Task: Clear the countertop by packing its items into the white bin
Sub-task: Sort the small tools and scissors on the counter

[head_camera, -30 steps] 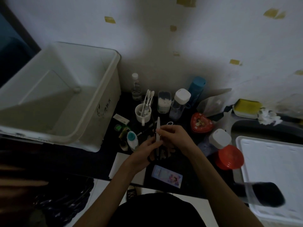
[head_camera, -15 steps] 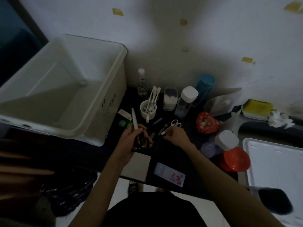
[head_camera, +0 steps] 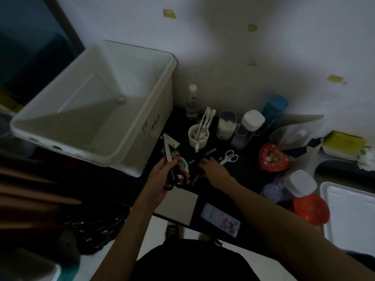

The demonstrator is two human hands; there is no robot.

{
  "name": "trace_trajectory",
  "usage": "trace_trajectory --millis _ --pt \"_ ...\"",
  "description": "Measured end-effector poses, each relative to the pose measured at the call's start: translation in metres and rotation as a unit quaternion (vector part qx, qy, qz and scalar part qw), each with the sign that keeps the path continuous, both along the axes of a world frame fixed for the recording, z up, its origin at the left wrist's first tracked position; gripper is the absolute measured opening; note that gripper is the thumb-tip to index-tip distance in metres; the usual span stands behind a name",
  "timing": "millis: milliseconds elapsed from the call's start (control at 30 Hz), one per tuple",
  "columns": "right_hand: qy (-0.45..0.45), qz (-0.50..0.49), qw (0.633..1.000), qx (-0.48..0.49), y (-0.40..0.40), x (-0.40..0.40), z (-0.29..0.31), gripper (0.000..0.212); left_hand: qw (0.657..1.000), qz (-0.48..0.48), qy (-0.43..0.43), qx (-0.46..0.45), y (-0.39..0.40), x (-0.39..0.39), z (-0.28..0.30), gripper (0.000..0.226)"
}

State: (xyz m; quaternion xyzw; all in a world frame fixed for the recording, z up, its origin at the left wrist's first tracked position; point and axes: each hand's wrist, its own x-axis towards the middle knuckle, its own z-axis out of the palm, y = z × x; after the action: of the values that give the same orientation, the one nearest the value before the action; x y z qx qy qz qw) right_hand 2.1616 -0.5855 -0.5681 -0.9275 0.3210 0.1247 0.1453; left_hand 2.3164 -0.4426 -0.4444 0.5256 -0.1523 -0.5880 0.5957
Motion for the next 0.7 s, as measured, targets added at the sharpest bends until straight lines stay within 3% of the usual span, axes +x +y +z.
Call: trace_trajectory --millis 267,400,467,533,600,700 --pt "0.001 -0.001 1.0 0.017 -0.002 -0.002 0.006 0.042 1.0 -0.009 -0.025 -0.003 0.002 0.001 0.007 0.023" --pt "-0.051 -0.022 0.998 0.029 -0.009 -0.008 0.018 0.026 0.998 -0.014 -0.065 -0.012 0.001 -0.002 0.011 0.025" --pt "-0.125 -0.056 0.99 0.017 -0.01 -0.015 0.03 0.023 0.996 -0.029 -0.077 -0.021 0.001 -0.002 0.012 0.029" --pt "-0.248 -0.121 0.961 -0.009 -0.007 -0.024 0.048 0.025 0.994 -0.052 -0.091 -0.025 0.0 -0.003 0.013 0.034" --pt "-0.375 -0.192 0.906 -0.04 0.0 -0.03 0.075 0.023 0.991 -0.069 -0.11 -0.018 -0.002 -0.005 0.018 0.032" --pt "-0.493 -0.281 0.823 0.034 0.007 -0.034 0.114 0.017 0.98 -0.11 -0.166 -0.023 -0.006 -0.014 0.026 0.027"
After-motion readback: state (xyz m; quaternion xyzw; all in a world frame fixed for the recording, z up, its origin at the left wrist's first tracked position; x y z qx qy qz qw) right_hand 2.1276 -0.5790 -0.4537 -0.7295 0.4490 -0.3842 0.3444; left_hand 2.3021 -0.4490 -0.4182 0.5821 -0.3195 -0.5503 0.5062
